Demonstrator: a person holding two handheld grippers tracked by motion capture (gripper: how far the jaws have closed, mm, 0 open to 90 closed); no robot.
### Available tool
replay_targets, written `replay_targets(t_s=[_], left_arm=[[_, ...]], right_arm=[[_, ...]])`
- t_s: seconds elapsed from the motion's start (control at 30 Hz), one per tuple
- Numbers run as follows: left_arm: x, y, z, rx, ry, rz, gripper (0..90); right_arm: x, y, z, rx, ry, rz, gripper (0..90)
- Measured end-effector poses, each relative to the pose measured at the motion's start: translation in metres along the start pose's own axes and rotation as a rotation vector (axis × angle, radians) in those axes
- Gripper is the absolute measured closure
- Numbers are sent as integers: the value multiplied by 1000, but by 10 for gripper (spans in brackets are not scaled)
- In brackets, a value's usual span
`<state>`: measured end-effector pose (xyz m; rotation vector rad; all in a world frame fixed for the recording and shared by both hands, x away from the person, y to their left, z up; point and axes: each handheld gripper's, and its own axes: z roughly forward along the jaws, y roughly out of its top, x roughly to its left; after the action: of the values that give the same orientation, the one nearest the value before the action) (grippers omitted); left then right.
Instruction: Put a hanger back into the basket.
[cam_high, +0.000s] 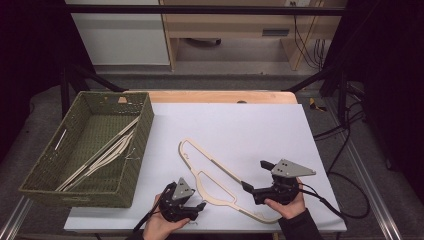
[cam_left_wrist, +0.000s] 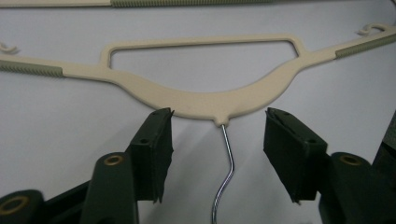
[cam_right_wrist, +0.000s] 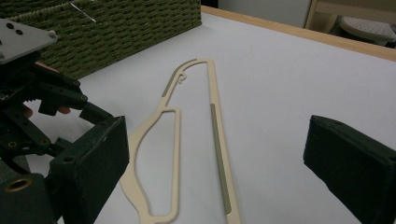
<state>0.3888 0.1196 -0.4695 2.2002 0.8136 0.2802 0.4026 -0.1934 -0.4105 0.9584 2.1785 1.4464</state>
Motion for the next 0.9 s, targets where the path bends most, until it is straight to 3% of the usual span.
replay_targets(t_s=[0.3,0.4,0.67,0.9], left_arm=[[-8,-3,7,31,0,13,605],[-12,-3,8,33,29,20,653],[-16,-3,9,33,86,-8,742],[-18,-2,10,40,93,-31,790]], right_arm=[[5,-1,7,21,7,-15,75],[7,-2,9,28,10,-17,75],[7,-1,9,25,12,-12,75],[10,0,12,22,18,-18,75]])
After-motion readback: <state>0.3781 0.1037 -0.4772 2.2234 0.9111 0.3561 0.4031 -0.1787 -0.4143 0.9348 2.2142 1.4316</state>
